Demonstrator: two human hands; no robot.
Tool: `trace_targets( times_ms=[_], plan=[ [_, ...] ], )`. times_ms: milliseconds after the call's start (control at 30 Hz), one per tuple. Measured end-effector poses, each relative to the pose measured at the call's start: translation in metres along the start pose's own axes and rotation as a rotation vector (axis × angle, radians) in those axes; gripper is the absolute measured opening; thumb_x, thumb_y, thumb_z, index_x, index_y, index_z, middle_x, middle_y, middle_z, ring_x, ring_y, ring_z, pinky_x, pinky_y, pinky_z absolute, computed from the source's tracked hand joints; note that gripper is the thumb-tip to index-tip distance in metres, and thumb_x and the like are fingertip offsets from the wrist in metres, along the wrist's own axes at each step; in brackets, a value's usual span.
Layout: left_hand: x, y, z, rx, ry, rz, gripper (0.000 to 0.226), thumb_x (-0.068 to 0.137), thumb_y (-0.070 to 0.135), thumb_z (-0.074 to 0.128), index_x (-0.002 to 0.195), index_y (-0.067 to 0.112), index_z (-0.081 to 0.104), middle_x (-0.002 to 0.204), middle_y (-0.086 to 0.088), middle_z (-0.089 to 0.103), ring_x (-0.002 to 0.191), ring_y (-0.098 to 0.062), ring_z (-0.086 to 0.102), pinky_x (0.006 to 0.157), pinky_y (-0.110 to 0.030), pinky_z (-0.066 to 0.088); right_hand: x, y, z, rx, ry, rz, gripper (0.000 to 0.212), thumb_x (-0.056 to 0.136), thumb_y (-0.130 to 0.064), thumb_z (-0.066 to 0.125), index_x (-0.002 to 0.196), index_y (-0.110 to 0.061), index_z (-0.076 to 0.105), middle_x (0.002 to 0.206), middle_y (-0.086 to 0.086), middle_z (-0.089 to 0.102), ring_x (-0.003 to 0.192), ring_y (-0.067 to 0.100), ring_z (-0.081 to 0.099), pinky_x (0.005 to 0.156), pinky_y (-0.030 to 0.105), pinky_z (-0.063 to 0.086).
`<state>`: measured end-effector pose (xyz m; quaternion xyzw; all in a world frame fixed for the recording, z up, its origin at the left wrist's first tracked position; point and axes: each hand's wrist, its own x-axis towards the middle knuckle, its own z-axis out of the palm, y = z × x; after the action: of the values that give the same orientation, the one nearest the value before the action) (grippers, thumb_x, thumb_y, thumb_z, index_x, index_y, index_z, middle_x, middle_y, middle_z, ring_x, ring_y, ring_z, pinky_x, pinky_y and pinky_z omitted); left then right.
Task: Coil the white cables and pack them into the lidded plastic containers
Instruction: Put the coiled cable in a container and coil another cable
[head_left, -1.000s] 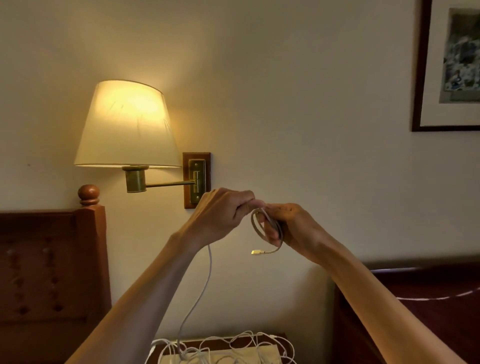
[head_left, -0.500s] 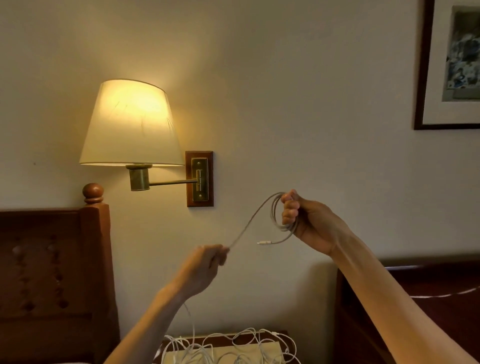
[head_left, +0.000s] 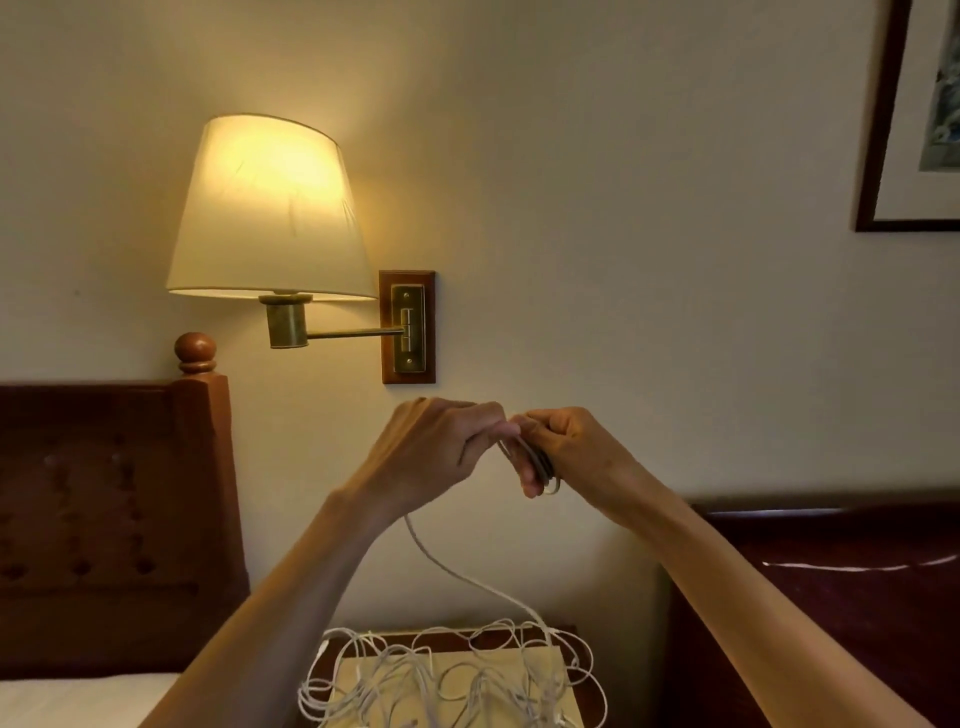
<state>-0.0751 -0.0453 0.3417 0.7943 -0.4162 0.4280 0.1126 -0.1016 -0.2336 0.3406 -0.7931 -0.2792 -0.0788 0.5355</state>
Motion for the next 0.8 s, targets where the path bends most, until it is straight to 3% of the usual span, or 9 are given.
trace_targets(
  times_ms=[100, 233, 367, 433, 533, 633, 700, 800],
  plan=[
    [-0.001, -0.011, 0.008, -0.036, 0.036, -0.037, 0.041, 0.099, 0.052, 0.033, 0.079, 0.023, 0.055, 0.063, 0.011, 0.053, 0.055, -0.007, 0.05, 0.051, -0.022, 0.042, 0.005, 0.001, -0.005, 0.108, -0.109, 0.077, 0.04, 0.105, -0.027, 0.038, 0.084, -0.006, 0.065, 0.058, 0.003, 0.058, 0.051, 0.014, 0.053, 0.057, 0.024, 0.048],
    [-0.007, -0.028, 0.017, -0.271, 0.107, -0.129, 0.034, 0.099, 0.046, 0.036, 0.078, 0.024, 0.05, 0.058, 0.015, 0.043, 0.051, -0.004, 0.044, 0.051, -0.012, 0.03, 0.006, 0.002, -0.016, 0.564, -0.186, 0.185, 0.033, 0.105, -0.025, 0.035, 0.085, -0.008, 0.055, 0.053, -0.004, 0.042, 0.047, 0.009, 0.039, 0.051, 0.019, 0.037],
    [-0.04, -0.054, 0.034, -0.305, 0.138, -0.25, 0.044, 0.101, 0.045, 0.032, 0.08, 0.013, 0.053, 0.065, 0.009, 0.052, 0.056, -0.009, 0.051, 0.051, -0.017, 0.036, 0.004, 0.002, -0.031, 0.917, -0.156, 0.175, 0.025, 0.099, -0.027, 0.039, 0.085, -0.01, 0.049, 0.052, -0.008, 0.036, 0.044, 0.005, 0.034, 0.048, 0.017, 0.034],
    [-0.066, -0.062, 0.047, -0.285, 0.115, -0.336, 0.032, 0.1, 0.043, 0.034, 0.08, 0.024, 0.052, 0.067, 0.01, 0.053, 0.057, -0.007, 0.053, 0.052, -0.021, 0.04, 0.005, 0.001, -0.036, 1.006, -0.105, 0.166, 0.026, 0.101, -0.026, 0.037, 0.083, -0.01, 0.048, 0.052, -0.008, 0.037, 0.043, 0.005, 0.036, 0.046, 0.016, 0.036],
    [-0.084, -0.042, 0.056, -0.2, -0.165, -0.338, 0.023, 0.097, 0.034, 0.04, 0.083, 0.039, 0.057, 0.066, 0.019, 0.054, 0.057, -0.001, 0.055, 0.055, -0.017, 0.04, 0.01, 0.005, -0.031, 0.914, 0.024, 0.155, 0.03, 0.104, -0.025, 0.037, 0.084, -0.008, 0.051, 0.055, -0.004, 0.042, 0.045, 0.008, 0.041, 0.047, 0.018, 0.041],
    [-0.07, 0.0, 0.049, -0.125, -0.426, -0.149, 0.031, 0.101, 0.036, 0.041, 0.075, 0.028, 0.056, 0.056, 0.02, 0.044, 0.05, 0.002, 0.045, 0.055, -0.014, 0.03, 0.014, 0.017, -0.013, 0.576, 0.12, 0.1, 0.03, 0.104, -0.025, 0.041, 0.086, -0.005, 0.056, 0.061, 0.003, 0.054, 0.052, 0.013, 0.05, 0.055, 0.023, 0.047],
    [-0.055, 0.02, 0.035, -0.169, -0.411, -0.028, 0.036, 0.102, 0.039, 0.038, 0.069, 0.027, 0.046, 0.051, 0.016, 0.039, 0.045, -0.003, 0.041, 0.053, -0.017, 0.029, 0.012, 0.023, 0.0, 0.382, 0.129, 0.064, 0.031, 0.103, -0.025, 0.043, 0.087, -0.003, 0.059, 0.064, 0.006, 0.062, 0.056, 0.016, 0.057, 0.059, 0.025, 0.05],
    [-0.039, 0.024, 0.014, -0.23, -0.305, 0.021, 0.03, 0.101, 0.035, 0.043, 0.073, 0.028, 0.052, 0.053, 0.02, 0.04, 0.044, -0.002, 0.042, 0.052, -0.012, 0.031, 0.006, 0.03, 0.015, 0.177, 0.087, 0.011, 0.033, 0.102, -0.025, 0.045, 0.085, -0.002, 0.061, 0.065, 0.006, 0.066, 0.058, 0.016, 0.061, 0.063, 0.026, 0.052]
  ],
)
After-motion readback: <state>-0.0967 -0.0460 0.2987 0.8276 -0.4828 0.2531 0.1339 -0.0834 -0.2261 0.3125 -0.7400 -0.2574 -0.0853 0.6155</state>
